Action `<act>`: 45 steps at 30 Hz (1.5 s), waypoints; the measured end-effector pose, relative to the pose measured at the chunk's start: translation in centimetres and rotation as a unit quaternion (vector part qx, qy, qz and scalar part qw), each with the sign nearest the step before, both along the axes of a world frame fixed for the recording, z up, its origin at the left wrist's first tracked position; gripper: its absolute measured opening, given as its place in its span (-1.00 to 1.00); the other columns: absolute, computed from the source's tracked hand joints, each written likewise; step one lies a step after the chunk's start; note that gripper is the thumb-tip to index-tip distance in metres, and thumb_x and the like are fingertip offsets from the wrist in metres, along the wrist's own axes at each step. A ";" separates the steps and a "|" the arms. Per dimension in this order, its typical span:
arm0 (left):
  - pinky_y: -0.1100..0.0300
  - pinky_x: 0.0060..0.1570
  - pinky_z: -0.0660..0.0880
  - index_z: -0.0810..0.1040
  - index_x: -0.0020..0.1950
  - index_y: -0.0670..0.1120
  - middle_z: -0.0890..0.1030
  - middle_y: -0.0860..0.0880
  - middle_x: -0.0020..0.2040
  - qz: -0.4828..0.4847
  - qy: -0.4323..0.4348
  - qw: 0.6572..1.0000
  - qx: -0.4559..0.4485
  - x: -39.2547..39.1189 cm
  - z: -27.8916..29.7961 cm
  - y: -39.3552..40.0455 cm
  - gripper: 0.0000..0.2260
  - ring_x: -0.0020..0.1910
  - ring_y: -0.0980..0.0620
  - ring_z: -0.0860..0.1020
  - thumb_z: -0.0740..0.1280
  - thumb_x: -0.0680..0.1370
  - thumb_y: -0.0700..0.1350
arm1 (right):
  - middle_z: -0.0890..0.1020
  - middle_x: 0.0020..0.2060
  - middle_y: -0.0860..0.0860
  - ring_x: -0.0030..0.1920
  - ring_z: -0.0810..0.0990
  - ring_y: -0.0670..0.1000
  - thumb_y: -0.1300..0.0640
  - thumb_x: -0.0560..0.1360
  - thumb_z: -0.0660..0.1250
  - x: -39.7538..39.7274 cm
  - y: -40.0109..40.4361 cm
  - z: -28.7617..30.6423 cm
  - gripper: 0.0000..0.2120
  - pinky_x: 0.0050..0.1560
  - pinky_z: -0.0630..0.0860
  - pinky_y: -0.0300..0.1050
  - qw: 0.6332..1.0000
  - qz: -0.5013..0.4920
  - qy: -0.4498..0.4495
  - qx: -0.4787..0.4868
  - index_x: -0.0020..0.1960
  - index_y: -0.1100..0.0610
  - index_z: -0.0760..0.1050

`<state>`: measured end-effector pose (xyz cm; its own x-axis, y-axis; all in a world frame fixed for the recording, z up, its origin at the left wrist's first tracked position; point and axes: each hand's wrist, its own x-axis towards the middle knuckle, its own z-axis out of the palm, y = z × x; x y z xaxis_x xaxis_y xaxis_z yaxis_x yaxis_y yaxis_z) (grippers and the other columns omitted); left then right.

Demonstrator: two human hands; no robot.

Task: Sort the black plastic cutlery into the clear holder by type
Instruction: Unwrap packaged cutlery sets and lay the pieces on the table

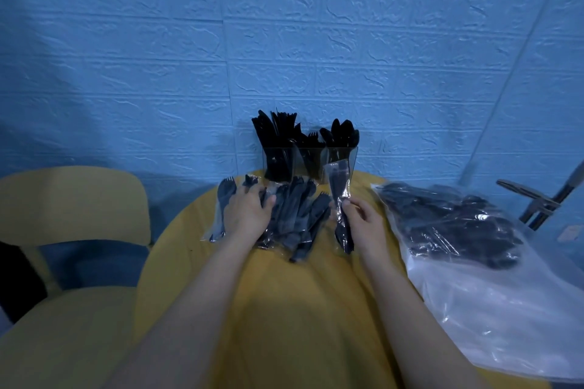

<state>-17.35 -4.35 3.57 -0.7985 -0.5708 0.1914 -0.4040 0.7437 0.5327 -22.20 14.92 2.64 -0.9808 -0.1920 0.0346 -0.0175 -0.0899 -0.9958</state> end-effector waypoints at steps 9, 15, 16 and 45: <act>0.47 -0.06 0.45 0.51 0.26 -0.04 0.57 0.12 0.03 -0.158 0.223 0.922 0.275 3.0 1.0 5.8 -0.73 -0.02 0.27 0.53 0.29 0.57 -0.05 | 0.67 -0.01 0.03 0.03 0.63 0.01 0.18 0.55 0.30 1.8 -0.4 0.7 -0.85 0.10 0.56 -0.06 0.993 0.066 0.098 0.010 0.09 0.08 0.58; 0.29 -0.20 0.57 0.54 0.03 0.09 0.67 0.11 -0.15 -0.146 0.310 0.825 0.450 3.7 1.3 5.6 -0.84 -0.14 0.18 0.63 0.34 0.54 -0.17 | 0.67 -0.17 -0.02 -0.12 0.64 -0.04 0.22 0.54 0.30 2.9 -0.6 1.0 -0.91 -0.01 0.57 -0.11 0.972 0.184 0.140 0.052 -0.03 0.09 0.56; 0.25 -0.19 0.58 0.55 0.05 0.04 0.67 0.08 -0.13 -0.144 0.312 0.829 0.441 3.8 1.4 5.5 -0.85 -0.12 0.12 0.64 0.35 0.54 -0.17 | 0.67 -0.19 -0.03 -0.14 0.64 -0.05 0.20 0.54 0.30 3.0 -0.7 1.2 -0.93 -0.03 0.58 -0.11 0.970 0.183 0.151 0.056 -0.04 0.09 0.56; 0.25 -0.14 0.59 0.57 0.08 -0.14 0.68 -0.03 -0.17 -0.267 0.192 0.874 0.358 5.3 1.2 6.3 -0.88 -0.20 0.08 0.66 0.30 0.57 -0.17 | 0.58 -0.18 0.03 -0.24 0.54 -0.05 0.10 0.53 0.22 2.8 0.3 1.7 -0.72 -0.29 0.52 -0.20 0.741 -0.064 0.609 0.275 -0.05 0.25 0.63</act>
<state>-12.05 1.98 4.81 -0.9428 -0.2198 0.2507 0.2100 0.1924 0.9586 -19.42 15.18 4.39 -0.2980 -0.4131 0.8605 -0.9067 0.4044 -0.1199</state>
